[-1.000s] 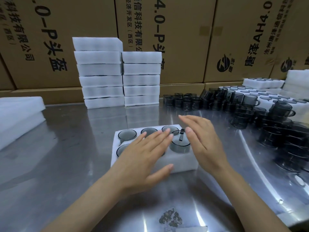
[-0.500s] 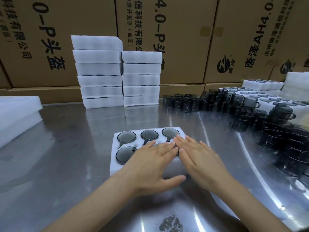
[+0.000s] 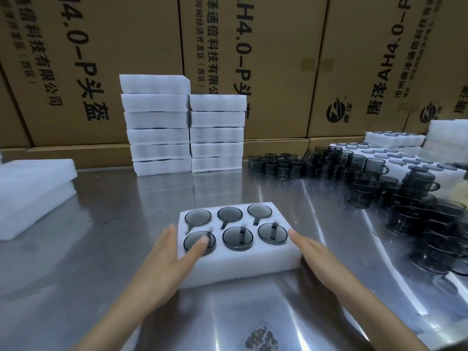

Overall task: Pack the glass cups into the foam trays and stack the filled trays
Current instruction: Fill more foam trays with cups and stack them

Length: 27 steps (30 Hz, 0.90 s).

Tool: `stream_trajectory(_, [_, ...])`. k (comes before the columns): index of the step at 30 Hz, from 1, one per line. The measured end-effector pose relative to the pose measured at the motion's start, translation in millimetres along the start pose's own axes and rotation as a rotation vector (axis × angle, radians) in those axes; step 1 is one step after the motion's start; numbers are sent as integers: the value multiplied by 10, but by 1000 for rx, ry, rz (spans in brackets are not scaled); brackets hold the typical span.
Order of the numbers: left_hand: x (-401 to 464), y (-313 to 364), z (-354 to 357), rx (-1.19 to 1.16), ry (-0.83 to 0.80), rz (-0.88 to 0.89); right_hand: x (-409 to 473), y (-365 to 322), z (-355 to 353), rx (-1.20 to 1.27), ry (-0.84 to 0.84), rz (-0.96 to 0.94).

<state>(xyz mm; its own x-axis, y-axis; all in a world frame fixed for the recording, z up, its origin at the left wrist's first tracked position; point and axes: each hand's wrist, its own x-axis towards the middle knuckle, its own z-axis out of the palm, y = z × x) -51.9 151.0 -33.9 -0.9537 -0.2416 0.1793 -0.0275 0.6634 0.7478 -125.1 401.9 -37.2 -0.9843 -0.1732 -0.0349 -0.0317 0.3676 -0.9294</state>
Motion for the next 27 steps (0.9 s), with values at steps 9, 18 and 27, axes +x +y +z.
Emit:
stream_trajectory(9, [183,140,63,-784,-60,-151,97,-179,96,506,-148,-4])
stream_trajectory(18, [858,396,83,-1093,47,57,688,-746,513,1138,-217,105])
stream_trajectory(27, [1779,-111,262,-584,-34,-3,1713,-1273,398,1148,-35,133])
